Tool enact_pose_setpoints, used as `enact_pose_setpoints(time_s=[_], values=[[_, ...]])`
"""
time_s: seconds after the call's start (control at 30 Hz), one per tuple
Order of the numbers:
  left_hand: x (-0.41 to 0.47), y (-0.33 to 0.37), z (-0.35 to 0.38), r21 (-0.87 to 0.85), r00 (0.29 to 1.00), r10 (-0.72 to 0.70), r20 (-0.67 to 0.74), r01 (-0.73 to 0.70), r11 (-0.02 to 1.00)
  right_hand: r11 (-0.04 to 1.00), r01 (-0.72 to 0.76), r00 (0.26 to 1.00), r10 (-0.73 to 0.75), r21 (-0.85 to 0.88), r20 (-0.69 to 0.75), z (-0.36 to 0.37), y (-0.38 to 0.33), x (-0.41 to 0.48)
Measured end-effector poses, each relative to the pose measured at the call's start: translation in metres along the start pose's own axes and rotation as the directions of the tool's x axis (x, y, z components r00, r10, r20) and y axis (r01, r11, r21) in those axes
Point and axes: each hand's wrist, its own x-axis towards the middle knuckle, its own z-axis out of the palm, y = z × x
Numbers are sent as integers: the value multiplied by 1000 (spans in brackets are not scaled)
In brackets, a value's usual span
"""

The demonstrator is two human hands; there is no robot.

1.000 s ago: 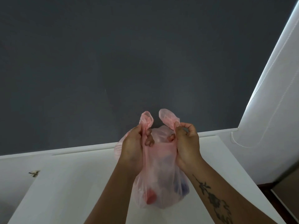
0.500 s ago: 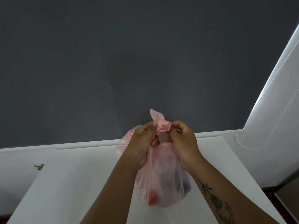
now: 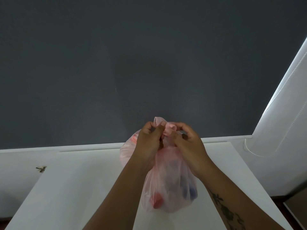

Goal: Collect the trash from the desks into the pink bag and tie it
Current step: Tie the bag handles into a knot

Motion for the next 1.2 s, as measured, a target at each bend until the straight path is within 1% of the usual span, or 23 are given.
enact_pose_setpoints(time_s=[0.03,0.1,0.17,0.2,0.27,0.3,0.33,0.4,0.47,0.6,0.67,0.73,0.8,0.9,0.97,1.07,1.2], values=[[-1,-1,1,18,1000,16,-1,-16,1000,999,13,999,-15,-41,-38,1,1,1],[-2,-3,1,88,998,68,-12,-67,994,1000,16,992,-19,-23,-123,2,3,4],[-1,-5,-1,225,982,173,-72,-153,962,1000,9,981,-7,9,-192,3,4,7],[0,-7,-3,332,960,253,-117,-203,921,1000,3,973,2,18,-231,4,4,9],[3,-10,-7,558,907,391,-155,-246,792,999,-29,956,39,39,-292,5,2,13],[2,-11,-7,618,889,429,-156,-251,745,999,-53,953,54,10,-298,6,3,16],[1,-11,-6,645,879,452,-155,-257,720,996,-81,957,65,-46,-283,5,4,19],[0,-11,-3,636,872,470,-140,-284,718,984,-124,973,96,-125,-208,4,2,25],[1,-10,-4,581,879,466,-104,-326,745,984,-137,986,124,-112,-113,1,-1,30],[6,-8,-8,550,887,458,-62,-353,757,962,-99,985,132,-253,115,-7,-12,28],[8,-9,-8,566,885,458,-84,-336,753,939,-127,952,206,-318,229,-11,-18,27],[8,-10,-9,556,885,455,-102,-328,763,912,-179,895,306,-368,323,-17,-23,28],[10,-8,-11,542,883,460,-97,-340,768,923,-233,836,350,-305,422,-23,-25,29],[14,-5,-15,521,903,424,-75,-327,789,953,-257,767,304,-163,565,-26,-26,27],[13,-4,-16,481,929,366,-58,-296,826,956,-272,778,283,-105,561,-27,-22,25],[9,2,-21,431,961,277,-4,-248,868,966,-238,821,255,-100,511,-26,-17,24],[1,12,-28,460,973,164,159,-220,860,961,-276,865,262,-32,428,-24,-15,21]])
